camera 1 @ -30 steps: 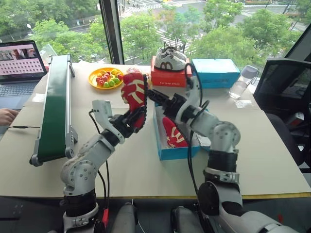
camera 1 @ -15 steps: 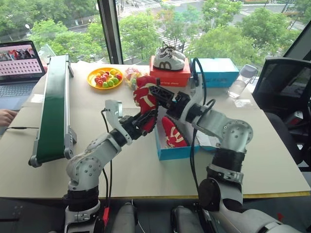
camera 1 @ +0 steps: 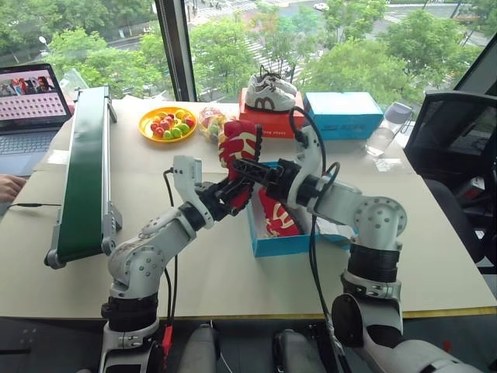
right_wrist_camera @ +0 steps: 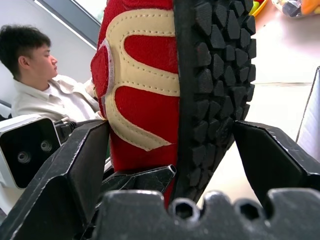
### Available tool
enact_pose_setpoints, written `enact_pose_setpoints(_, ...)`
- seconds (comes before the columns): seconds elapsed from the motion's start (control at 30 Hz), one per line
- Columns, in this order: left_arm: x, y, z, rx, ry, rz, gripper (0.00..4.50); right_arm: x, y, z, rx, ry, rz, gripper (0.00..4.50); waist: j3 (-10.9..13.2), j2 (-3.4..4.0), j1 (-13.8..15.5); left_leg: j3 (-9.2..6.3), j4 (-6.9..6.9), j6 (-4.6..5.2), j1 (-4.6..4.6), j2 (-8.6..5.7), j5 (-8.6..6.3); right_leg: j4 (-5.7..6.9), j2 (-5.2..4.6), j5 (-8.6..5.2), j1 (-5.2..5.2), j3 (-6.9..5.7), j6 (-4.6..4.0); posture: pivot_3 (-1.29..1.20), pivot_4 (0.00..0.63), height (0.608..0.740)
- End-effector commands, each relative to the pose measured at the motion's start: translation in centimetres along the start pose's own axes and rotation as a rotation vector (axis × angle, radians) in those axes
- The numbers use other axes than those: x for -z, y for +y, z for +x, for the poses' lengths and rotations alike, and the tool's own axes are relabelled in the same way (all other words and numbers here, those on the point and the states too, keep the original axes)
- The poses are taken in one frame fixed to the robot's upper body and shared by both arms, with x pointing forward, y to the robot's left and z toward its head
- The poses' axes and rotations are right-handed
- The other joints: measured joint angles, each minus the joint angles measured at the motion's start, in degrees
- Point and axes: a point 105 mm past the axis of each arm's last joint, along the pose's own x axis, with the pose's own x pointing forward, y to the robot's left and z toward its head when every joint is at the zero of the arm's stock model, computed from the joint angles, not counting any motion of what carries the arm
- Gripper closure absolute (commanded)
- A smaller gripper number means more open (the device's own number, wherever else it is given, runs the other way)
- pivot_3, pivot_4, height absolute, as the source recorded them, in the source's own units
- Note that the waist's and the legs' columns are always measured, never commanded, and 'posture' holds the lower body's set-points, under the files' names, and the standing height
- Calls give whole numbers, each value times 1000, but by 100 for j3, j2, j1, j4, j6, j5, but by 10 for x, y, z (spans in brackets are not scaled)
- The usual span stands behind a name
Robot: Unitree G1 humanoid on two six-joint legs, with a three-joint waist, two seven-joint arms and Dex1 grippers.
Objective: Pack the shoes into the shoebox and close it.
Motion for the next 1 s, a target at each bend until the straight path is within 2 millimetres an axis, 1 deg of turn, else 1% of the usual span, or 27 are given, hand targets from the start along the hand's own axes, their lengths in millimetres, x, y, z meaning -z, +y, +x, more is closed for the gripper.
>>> enact_pose_setpoints(0.03,-17,-34,4,137,-63,47,3600,1,0,4,-3,0,12,1293,0,0,0,-1,1,0,-5,0,0,0,1,1,-4,0,1,0,150,738)
enact_pose_setpoints(0.07,-16,-34,4,135,-61,48,3600,1,0,4,-4,-3,16,1635,0,0,0,-1,2,0,-8,0,0,-1,1,1,-5,0,2,0,150,738)
enact_pose_setpoints(0.13,-16,-34,4,134,-59,50,3600,0,1,5,-12,-8,25,2139,0,0,3,-1,2,1,-8,-1,0,-2,1,1,-4,0,3,0,150,738)
enact_pose_setpoints(0.23,-14,-35,4,134,-54,58,3600,0,3,6,-22,-6,38,2644,0,0,1,-1,2,1,-8,0,0,-1,1,2,-5,0,3,0,150,738)
enact_pose_setpoints(0.3,-13,-33,3,126,-46,73,3600,1,4,7,-27,-1,39,2834,0,0,1,-1,3,1,-8,0,0,-1,2,2,-4,0,3,0,150,738)
enact_pose_setpoints(0.53,-11,-28,3,95,-41,103,3600,-1,3,8,-13,-26,58,2834,0,0,2,-1,2,1,-8,0,0,-1,2,2,-5,0,3,0,150,738)
enact_pose_setpoints(0.57,-11,-27,3,90,-42,106,2964,-2,4,8,-14,-32,60,2842,0,0,3,-1,2,1,-8,0,0,-1,2,2,-5,0,2,0,150,738)
enact_pose_setpoints(0.6,-11,-26,3,88,-39,111,2799,-3,4,8,-14,-37,60,2842,0,0,4,-1,3,1,-8,0,0,-1,1,2,-5,0,2,0,150,738)
enact_pose_setpoints(0.63,-11,-25,2,84,-30,126,2524,-4,4,8,-15,-44,65,2842,0,0,5,-1,3,1,-8,0,0,-1,1,2,-4,0,2,0,150,738)
enact_pose_setpoints(0.67,-10,-25,2,81,-24,136,2135,-5,4,8,-15,-49,68,2842,0,0,4,-1,3,1,-8,0,0,-1,1,2,-4,0,3,0,150,738)
enact_pose_setpoints(0.7,-10,-24,2,78,-26,121,1839,-9,3,8,-6,-71,79,2842,0,0,2,-1,3,1,-8,0,0,-1,2,2,-4,0,3,0,150,738)
enact_pose_setpoints(0.77,-10,-20,0,61,-27,111,1839,-18,-2,7,21,-119,102,2842,0,0,2,-1,3,0,-8,0,0,-1,1,2,-5,0,3,0,150,738)
enact_pose_setpoints(0.83,-7,-17,-3,55,-8,122,1839,-30,-11,4,79,-178,100,2842,0,0,-4,-1,2,1,-8,0,0,0,2,2,-5,0,2,0,150,738)
enact_pose_setpoints(1.0,9,-16,-15,68,66,163,1839,-62,-25,-3,190,-269,19,2842,0,1,13,-1,3,0,-8,0,0,-1,2,3,-6,0,3,0,150,738)
